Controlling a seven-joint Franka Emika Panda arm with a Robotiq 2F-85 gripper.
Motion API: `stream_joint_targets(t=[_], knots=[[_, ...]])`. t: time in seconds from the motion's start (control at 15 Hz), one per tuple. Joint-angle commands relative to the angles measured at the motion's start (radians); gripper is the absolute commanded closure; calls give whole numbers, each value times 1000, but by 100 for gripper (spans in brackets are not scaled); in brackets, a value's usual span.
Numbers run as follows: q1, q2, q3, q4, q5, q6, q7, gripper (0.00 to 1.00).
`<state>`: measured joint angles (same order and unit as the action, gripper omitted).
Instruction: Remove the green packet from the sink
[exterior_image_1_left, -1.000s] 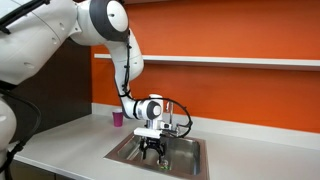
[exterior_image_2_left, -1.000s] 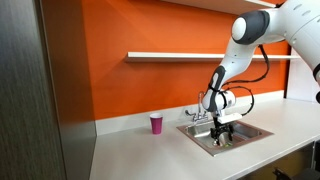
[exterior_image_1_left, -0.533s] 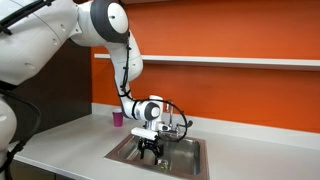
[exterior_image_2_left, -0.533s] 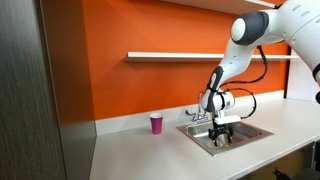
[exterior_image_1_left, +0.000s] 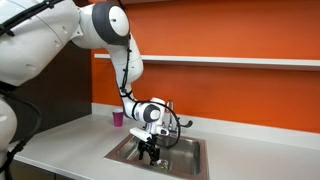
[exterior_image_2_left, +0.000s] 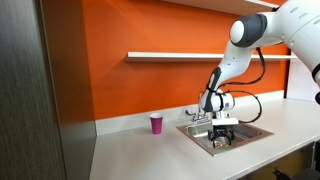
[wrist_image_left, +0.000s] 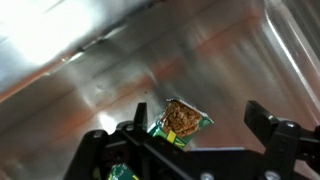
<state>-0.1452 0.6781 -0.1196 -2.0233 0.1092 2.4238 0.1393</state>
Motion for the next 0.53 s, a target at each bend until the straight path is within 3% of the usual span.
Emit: stream_joint_targets(t=[0.0, 0.47], knots=[[-7, 34, -5, 56, 56, -35, 71, 0], [-4, 81, -40, 115, 95, -40, 174, 0]])
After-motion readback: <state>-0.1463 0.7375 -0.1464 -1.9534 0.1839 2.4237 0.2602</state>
